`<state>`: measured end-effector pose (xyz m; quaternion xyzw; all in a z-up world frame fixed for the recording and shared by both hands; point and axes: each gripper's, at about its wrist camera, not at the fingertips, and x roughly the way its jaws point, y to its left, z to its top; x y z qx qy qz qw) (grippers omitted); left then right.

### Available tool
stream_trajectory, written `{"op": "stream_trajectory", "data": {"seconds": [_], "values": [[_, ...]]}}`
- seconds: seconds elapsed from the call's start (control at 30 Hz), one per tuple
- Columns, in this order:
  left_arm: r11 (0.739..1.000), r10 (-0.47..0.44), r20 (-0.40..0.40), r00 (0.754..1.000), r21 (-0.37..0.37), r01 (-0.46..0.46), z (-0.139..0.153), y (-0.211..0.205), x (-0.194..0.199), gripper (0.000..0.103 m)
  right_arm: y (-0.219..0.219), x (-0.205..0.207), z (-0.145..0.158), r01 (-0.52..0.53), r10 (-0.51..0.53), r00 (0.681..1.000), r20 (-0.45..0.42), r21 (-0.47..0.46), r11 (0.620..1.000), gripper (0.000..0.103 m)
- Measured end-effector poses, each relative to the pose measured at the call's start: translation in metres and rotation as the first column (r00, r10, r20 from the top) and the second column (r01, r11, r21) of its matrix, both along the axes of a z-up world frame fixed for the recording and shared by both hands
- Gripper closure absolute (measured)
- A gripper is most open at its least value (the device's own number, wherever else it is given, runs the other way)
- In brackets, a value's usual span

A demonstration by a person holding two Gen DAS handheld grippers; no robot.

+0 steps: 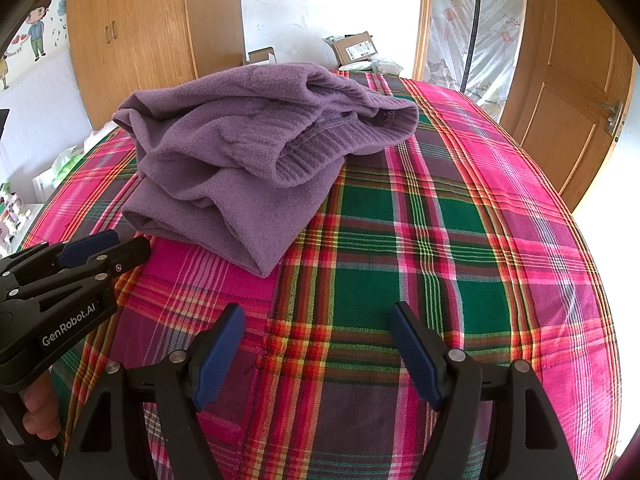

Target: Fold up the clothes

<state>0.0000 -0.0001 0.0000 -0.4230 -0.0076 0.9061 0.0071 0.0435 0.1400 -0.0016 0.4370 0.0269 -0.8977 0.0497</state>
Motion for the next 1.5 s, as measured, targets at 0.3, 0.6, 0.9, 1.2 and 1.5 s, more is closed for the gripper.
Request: {"op": "stream_trajectory", "data": {"seconds": [0.3, 0.6, 0.9, 1.2, 1.5], "values": [[1.0, 0.0, 0.0, 1.0, -0.001, 0.0, 0.0002, -0.0004, 0.0001, 0.065, 0.0001, 0.0003, 0.0003, 0.0, 0.0, 1.0, 0.0, -0.001, 1.0, 0.028], [1.0, 0.0, 0.0, 1.0, -0.002, 0.0, -0.0005, 0.0004, -0.001, 0.065, 0.0001, 0.0002, 0.0003, 0.0, 0.0, 1.0, 0.0, -0.001, 1.0, 0.028], [1.0, 0.0, 0.0, 1.0, -0.014, 0.0, 0.0001, 0.0017, -0.0008, 0.064, 0.0003, 0.0009, 0.001, -0.001, 0.001, 1.0, 0.0, -0.001, 1.0, 0.028], [1.0, 0.0, 0.001, 1.0, -0.012, 0.0, 0.0002, 0.0006, -0.0017, 0.064, 0.0003, 0.0011, 0.0, -0.001, 0.001, 1.0, 0.0, -0.001, 1.0, 0.028], [1.0, 0.0, 0.001, 1.0, -0.011, 0.0, 0.0005, 0.0025, -0.0008, 0.064, 0.0001, 0.0, 0.0001, -0.001, 0.001, 1.0, 0.0, -0.002, 1.0, 0.028]]}}
